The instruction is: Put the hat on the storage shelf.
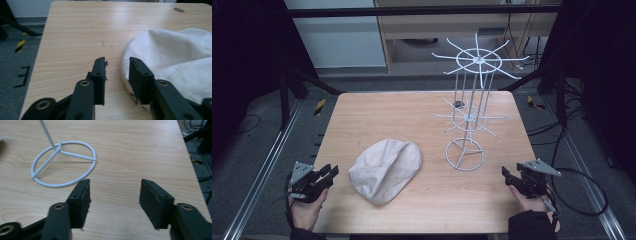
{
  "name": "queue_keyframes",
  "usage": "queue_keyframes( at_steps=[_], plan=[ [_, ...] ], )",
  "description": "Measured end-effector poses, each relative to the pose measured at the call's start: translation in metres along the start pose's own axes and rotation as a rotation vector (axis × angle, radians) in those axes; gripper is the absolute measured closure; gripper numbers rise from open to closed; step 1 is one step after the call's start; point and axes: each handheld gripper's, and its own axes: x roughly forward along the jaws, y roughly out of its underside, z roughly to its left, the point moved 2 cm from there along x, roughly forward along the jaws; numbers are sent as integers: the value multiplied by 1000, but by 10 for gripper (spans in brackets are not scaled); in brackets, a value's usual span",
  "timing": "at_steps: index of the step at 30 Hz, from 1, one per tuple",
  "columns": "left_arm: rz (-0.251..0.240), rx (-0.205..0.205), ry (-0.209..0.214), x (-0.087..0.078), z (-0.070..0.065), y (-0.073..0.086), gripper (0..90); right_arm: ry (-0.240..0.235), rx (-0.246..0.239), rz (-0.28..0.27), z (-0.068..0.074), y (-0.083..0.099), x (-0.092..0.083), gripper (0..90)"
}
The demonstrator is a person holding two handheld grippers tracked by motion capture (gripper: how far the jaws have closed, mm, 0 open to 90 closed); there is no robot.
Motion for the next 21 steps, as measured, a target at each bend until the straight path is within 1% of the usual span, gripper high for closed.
queue_keyframes(
  at_steps=[3, 4, 9, 11, 14, 17, 18, 19, 20, 21],
  plan=[
    [9, 18, 42, -3, -8, -1, 770, -44, 19, -3, 3, 0, -2, 510],
    [13, 23, 52, -4, -11, -2, 796, -55, 18, -2, 5, 0, -3, 537],
    [20, 59, 109, -9, -23, -6, 883, -68, -18, 9, 15, -2, -3, 632],
    [25, 65, 132, -11, -28, -7, 892, -88, -11, 9, 19, -3, -4, 666],
    [34, 82, 161, -10, -37, -8, 894, -96, -30, 11, 23, -3, -4, 716],
    [46, 98, 185, -10, -46, -9, 895, -110, -29, 18, 25, -4, -4, 762],
    [46, 98, 185, -10, -46, -9, 894, -110, -29, 18, 25, -4, -4, 762],
    [51, 98, 202, -10, -49, -10, 894, -108, -34, 18, 25, -4, -4, 774],
    [54, 104, 221, -10, -54, -10, 894, -117, -33, 20, 26, -4, -4, 802],
    [57, 114, 232, -10, -59, -11, 894, -119, -34, 20, 26, -4, -4, 812]
  ],
)
